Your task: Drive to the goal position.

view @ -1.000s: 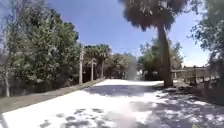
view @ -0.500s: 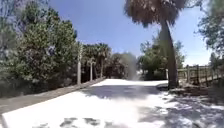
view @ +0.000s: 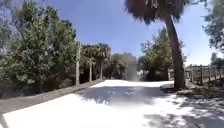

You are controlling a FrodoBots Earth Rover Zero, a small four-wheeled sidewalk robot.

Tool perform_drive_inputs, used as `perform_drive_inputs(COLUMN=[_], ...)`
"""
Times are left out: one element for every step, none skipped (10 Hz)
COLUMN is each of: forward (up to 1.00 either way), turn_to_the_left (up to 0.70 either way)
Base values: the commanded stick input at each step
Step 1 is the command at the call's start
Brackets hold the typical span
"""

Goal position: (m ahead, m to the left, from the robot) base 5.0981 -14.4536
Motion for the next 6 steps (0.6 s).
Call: perform_drive_inputs(forward=[0.70, 0.70, 0.70, 0.70, 0.70, 0.70], turn_to_the_left=[0.00, 0.00, 0.00, 0.00, 0.00, 0.00])
